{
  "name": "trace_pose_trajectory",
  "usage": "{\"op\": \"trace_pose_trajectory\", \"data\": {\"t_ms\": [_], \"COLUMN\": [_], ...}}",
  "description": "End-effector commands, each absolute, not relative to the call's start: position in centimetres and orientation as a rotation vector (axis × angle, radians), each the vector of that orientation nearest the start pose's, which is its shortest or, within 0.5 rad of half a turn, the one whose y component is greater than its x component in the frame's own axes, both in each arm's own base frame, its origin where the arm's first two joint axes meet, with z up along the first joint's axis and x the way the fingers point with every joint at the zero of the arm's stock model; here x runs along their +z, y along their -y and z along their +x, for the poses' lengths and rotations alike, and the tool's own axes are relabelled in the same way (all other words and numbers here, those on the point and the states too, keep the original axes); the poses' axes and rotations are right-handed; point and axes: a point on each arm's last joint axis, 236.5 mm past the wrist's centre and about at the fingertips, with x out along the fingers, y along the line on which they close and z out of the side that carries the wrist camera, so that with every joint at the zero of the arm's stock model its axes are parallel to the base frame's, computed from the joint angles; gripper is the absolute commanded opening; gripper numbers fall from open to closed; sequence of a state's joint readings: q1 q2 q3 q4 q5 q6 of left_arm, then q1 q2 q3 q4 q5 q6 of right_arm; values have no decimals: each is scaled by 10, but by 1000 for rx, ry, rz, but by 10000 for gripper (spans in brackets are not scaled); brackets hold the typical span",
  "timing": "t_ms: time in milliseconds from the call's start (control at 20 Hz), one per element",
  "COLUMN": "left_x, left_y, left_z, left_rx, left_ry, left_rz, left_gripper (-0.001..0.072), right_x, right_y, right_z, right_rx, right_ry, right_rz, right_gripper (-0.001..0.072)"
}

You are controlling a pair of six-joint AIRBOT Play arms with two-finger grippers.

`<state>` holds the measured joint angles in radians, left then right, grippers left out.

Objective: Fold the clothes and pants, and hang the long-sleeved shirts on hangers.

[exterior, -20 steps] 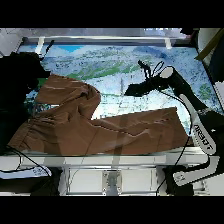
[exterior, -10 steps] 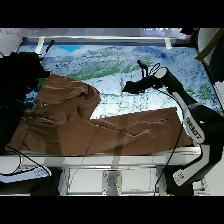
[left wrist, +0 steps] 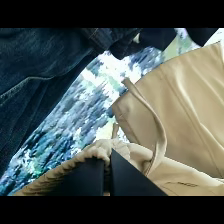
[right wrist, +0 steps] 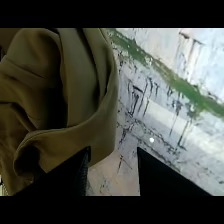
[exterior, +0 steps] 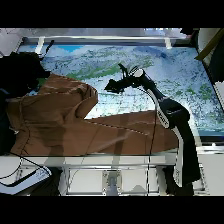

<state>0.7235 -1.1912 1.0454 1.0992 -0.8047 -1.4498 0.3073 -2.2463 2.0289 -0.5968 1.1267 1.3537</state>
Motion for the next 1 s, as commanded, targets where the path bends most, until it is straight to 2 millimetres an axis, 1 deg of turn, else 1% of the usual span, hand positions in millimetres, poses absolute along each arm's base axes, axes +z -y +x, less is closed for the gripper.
{"op": "trace_pose_trajectory", "data": {"t_ms": [0, 100, 150, 250, 350, 450, 750, 800, 850, 900, 950], "left_x": [63, 62, 62, 62, 62, 62, 62, 61, 61, 61, 61], "left_y": [-225, -224, -224, -224, -224, -224, -223, -222, -222, -221, -221], "left_z": [372, 371, 371, 371, 371, 371, 371, 371, 370, 370, 370], "left_rx": [449, 446, 446, 446, 446, 446, 436, 434, 433, 432, 432], "left_ry": [-721, -728, -728, -728, -729, -729, -735, -739, -741, -743, -743], "left_rz": [-649, -651, -650, -651, -651, -651, -631, -632, -633, -634, -634], "left_gripper": [23, 22, 23, 23, 23, 22, 22, 23, 23, 23, 23], "right_x": [-92, -100, -99, -94, -87, -83, -85, -90, -96, -101, -102], "right_y": [-372, -387, -395, -409, -414, -414, -414, -412, -408, -407, -406], "right_z": [495, 484, 483, 488, 498, 506, 508, 507, 503, 496, 490], "right_rx": [883, 898, 906, 911, 898, 886, 857, 841, 825, 827, 839], "right_ry": [-1356, -1373, -1362, -1315, -1273, -1248, -1255, -1272, -1300, -1335, -1359], "right_rz": [618, 609, 615, 640, 692, 723, 740, 732, 710, 696, 684], "right_gripper": [332, 310, 260, 268, 268, 268, 260, 236, 236, 181, 174]}}
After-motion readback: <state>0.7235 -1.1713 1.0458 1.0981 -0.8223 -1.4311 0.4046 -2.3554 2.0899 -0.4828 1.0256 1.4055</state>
